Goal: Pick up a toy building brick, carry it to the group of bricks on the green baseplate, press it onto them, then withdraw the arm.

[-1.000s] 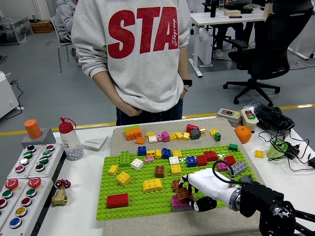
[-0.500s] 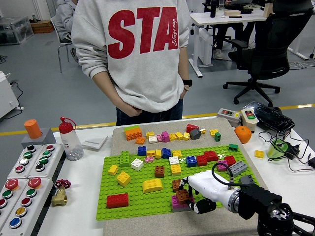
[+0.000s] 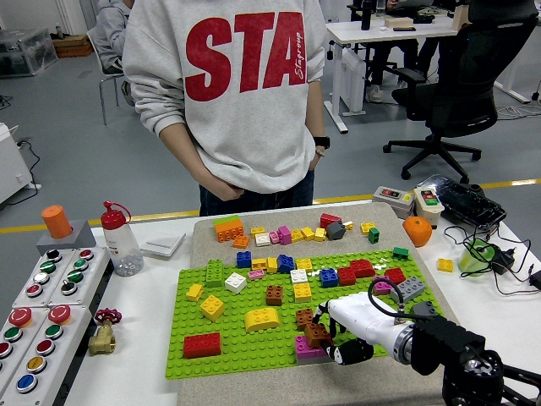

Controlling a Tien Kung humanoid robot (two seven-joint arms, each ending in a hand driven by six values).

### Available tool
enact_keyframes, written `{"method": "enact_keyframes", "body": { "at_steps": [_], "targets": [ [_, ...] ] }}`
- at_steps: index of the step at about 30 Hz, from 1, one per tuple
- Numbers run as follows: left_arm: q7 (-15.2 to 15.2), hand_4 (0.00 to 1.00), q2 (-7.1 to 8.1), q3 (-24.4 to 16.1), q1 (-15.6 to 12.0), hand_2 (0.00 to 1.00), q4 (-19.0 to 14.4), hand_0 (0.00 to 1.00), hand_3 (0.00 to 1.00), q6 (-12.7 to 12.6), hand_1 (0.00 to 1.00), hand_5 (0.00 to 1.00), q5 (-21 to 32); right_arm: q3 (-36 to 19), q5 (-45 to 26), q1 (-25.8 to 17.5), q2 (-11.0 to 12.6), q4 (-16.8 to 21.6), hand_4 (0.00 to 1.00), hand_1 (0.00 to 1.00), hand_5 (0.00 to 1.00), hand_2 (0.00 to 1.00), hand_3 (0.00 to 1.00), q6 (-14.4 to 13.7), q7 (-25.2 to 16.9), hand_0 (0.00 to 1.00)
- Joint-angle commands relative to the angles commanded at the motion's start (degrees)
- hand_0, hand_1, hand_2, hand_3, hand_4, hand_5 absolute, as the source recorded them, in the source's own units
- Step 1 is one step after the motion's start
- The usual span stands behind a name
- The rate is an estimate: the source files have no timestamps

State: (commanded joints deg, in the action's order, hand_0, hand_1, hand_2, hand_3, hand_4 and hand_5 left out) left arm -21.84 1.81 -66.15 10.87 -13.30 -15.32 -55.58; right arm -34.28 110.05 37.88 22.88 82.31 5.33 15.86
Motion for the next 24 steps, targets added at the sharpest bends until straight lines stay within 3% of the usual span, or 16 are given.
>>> {"method": "enact_keyframes", "body": {
  "at_steps": [24],
  "targets": [
    [0.2, 0.335, 0.06, 0.34, 0.28, 0.604, 0.07, 0.629, 0.398, -0.04, 0.593, 0.968, 0.54, -0.29, 1.88, 0.25, 0.15, 1.6, 0.574, 0.541, 0.274, 0.575, 0.665, 1.9, -0.34, 0.559]
  ]
}}
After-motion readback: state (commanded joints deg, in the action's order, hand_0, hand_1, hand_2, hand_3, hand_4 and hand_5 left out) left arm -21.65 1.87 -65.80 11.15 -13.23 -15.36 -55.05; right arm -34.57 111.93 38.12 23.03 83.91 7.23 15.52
